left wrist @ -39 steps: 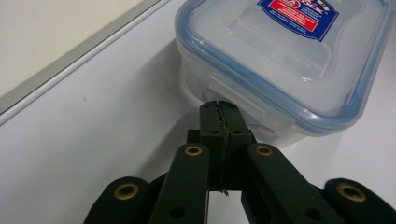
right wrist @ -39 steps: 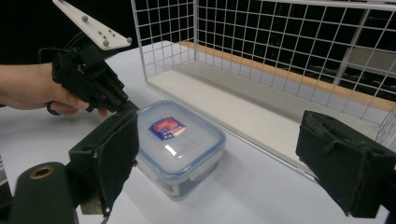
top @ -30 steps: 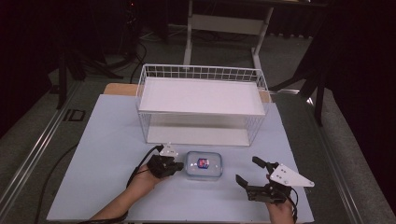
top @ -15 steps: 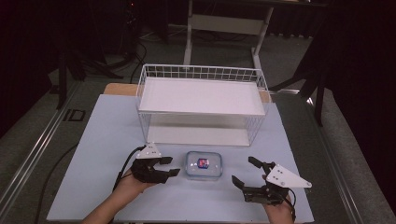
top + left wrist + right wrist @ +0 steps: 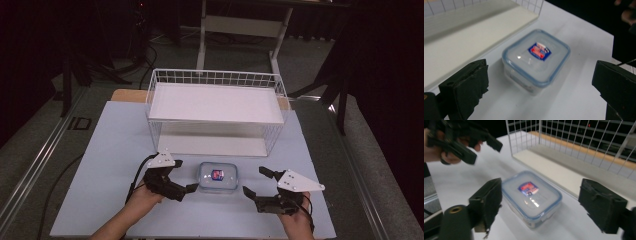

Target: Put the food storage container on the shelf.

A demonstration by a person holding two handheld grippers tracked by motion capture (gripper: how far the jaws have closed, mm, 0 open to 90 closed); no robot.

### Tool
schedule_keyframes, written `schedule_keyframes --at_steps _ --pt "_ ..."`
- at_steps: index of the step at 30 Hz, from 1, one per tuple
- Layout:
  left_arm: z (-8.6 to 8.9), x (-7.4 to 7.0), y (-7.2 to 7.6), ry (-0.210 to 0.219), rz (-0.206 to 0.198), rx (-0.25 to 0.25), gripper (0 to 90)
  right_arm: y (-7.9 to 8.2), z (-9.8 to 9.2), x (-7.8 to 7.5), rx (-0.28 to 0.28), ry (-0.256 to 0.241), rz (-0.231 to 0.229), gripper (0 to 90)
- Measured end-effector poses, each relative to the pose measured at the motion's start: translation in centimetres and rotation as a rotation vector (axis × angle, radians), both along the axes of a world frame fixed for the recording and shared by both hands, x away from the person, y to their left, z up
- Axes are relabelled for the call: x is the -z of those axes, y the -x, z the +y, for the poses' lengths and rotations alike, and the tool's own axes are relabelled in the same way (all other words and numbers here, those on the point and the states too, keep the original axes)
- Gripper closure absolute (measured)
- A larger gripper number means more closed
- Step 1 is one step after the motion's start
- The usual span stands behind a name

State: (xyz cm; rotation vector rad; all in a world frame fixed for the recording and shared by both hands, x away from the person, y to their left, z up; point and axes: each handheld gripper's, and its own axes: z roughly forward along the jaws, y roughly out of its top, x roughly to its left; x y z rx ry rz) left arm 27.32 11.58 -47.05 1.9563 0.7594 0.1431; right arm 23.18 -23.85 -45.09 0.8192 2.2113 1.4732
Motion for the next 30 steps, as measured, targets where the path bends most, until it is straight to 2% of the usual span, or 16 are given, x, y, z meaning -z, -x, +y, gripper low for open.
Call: schedule_keyframes --at_steps 1,3,7,10,12,15,19,21,23,24,25,26,28,30 --pt "0.0 -0.1 -0.1 0.006 0.001 -0.005 1.7 -0.3 0.1 0.1 0.000 0.011 0.006 18.9" --pt "-0.1 -0.4 -0.4 0.014 0.020 -0.013 1.7 -0.7 0.3 0.3 0.021 0.042 -0.023 18.9" --pt "-0.2 -0.5 -1.0 0.033 0.050 -0.007 1.7 -1.7 0.6 0.1 0.015 0.007 0.034 18.3" --pt "-0.4 -0.3 -1.9 0.047 0.092 -0.024 1.8 -2.4 1.0 0.1 0.016 0.014 0.068 16.1" --pt "-0.6 0.0 -2.4 0.050 0.110 -0.033 1.8 -3.1 1.2 0.2 0.021 0.002 0.121 14.3" --pt "-1.1 0.3 -3.0 0.059 0.138 -0.042 1.8 -4.1 1.4 0.8 0.062 0.002 0.186 11.9" --pt "-1.9 1.2 -3.6 0.043 0.176 -0.066 1.8 -5.4 1.7 1.8 0.088 -0.045 0.280 10.9" --pt "-2.3 1.8 -3.9 0.034 0.208 -0.072 1.8 -6.0 1.9 2.3 0.125 -0.060 0.316 10.9" --pt "-2.5 2.5 -4.3 0.033 0.244 -0.077 1.8 -6.5 2.0 2.7 0.138 -0.084 0.358 10.9" --pt "-2.5 2.5 -4.3 0.033 0.244 -0.077 1.8 -6.5 2.0 2.7 0.138 -0.084 0.358 10.9" --pt "-2.7 3.0 -4.5 0.032 0.271 -0.088 1.8 -6.7 2.1 3.0 0.143 -0.090 0.375 10.9" --pt "-2.8 3.3 -4.5 0.034 0.280 -0.086 4.3 -7.0 2.2 3.5 0.149 -0.101 0.419 11.0" --pt "-3.0 3.9 -4.7 0.038 0.314 -0.090 4.6 -7.3 2.3 4.0 0.150 -0.116 0.454 11.0" --pt "-3.2 4.4 -4.8 0.026 0.339 -0.091 4.6 -7.5 2.7 4.5 0.155 -0.103 0.482 11.5"
